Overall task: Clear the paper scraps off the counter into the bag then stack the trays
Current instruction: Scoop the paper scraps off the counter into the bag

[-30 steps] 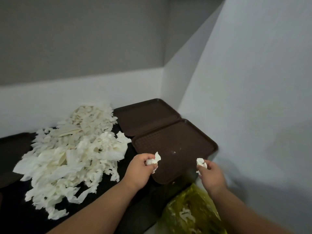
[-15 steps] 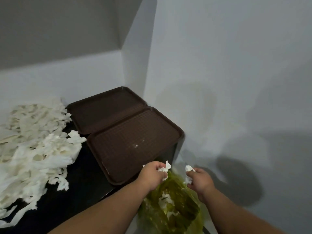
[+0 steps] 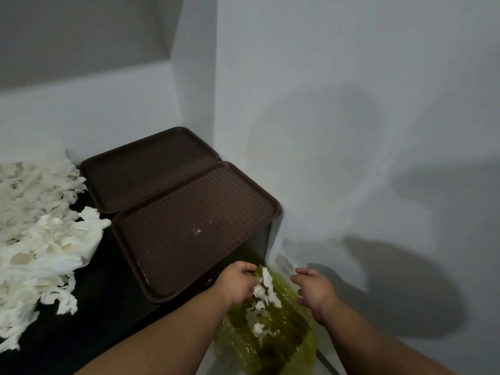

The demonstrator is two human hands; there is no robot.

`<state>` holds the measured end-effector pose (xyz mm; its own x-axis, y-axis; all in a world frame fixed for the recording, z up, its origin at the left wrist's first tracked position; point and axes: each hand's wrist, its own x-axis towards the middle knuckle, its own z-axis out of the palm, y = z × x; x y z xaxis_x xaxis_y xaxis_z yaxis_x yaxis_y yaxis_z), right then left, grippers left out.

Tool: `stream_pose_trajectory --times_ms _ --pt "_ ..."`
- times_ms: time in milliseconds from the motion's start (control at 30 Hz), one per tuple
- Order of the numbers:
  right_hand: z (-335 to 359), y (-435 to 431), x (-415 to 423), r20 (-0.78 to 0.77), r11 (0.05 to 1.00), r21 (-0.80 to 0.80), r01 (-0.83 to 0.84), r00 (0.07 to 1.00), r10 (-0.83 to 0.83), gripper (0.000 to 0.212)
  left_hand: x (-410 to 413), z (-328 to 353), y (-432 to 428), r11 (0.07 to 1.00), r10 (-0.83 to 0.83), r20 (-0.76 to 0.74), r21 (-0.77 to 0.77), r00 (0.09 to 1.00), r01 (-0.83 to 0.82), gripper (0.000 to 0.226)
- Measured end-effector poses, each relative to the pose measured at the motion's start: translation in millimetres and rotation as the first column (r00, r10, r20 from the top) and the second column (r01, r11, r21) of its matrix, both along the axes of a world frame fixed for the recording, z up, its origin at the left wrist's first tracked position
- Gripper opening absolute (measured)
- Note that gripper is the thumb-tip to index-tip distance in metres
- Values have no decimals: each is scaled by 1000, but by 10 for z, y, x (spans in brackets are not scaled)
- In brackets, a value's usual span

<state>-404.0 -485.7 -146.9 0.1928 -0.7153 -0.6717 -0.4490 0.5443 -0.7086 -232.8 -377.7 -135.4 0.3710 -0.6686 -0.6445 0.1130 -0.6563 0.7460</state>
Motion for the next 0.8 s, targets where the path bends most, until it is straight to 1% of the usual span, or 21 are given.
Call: stream_pose_trajectory --times_ms 100,233,467,567,667,733,800 --pt "38 -30 -2 6 1000 -1 -8 1000 8 28 25 17 -5 1000 -15 21 27 1000 15 33" --pt "124 -52 32 13 999 -44 -28 1000 29 25 83 70 48 996 -83 88 39 993 80 28" --pt "456 0 236 47 986 -122 -110 992 117 17 336 475 298 978 -198 206 -16 958 206 26" --pt "641 103 369 40 966 -168 -199 977 209 16 537 626 580 968 -235 300 -11 925 250 21" --pt "759 257 528 -7 921 -210 -328 943 334 16 784 715 1001 966 -249 379 36 891 255 17" --pt "780 362 632 -55 884 -213 -416 909 414 17 951 760 1330 969 -245 434 83 867 233 16" --pt "786 469 770 -99 846 -211 -489 872 479 23 1110 787 1675 981 -194 461 104 866 165 16"
